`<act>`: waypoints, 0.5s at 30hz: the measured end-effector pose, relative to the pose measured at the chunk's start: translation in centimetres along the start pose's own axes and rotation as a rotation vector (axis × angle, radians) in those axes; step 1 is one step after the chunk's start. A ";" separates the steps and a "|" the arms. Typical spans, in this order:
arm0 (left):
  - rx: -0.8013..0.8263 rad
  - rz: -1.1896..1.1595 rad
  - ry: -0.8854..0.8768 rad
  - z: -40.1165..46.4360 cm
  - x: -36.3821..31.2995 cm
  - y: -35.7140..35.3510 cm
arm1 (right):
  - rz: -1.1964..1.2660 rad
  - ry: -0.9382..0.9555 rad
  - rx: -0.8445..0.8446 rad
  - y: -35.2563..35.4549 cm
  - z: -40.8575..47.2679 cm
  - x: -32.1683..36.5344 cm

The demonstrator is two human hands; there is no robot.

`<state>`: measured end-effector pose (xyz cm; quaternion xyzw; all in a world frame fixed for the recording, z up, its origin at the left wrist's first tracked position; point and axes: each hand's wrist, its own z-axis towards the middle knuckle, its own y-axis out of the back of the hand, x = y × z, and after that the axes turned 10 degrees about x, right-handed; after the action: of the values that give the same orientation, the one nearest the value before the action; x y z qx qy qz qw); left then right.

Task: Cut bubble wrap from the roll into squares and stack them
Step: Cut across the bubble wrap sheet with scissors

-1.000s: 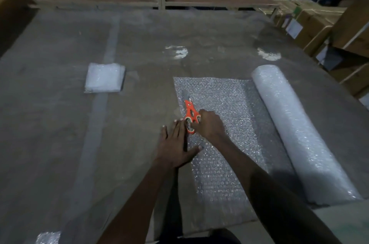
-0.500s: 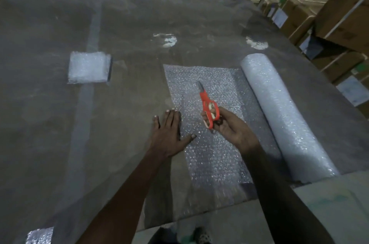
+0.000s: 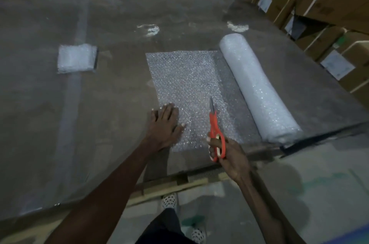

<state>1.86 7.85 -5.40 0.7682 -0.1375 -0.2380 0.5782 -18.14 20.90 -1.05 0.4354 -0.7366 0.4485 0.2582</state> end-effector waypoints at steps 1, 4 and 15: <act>0.023 -0.020 0.007 -0.4 -0.7 -0.4 | -0.020 0.012 -0.023 0.4 -1.0 -0.6; 0.035 -0.050 0.026 -1.6 -2.1 -1.3 | -0.067 0.022 -0.035 1.4 -3.8 -2.4; 0.011 0.009 0.044 -1.7 -2.7 -1.0 | -0.201 -0.043 0.017 3.2 -11.4 -5.5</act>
<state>0.35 10.86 -5.45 0.7759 -0.1295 -0.2177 0.5778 -18.31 33.97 -1.40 0.5187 -0.6909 0.4170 0.2823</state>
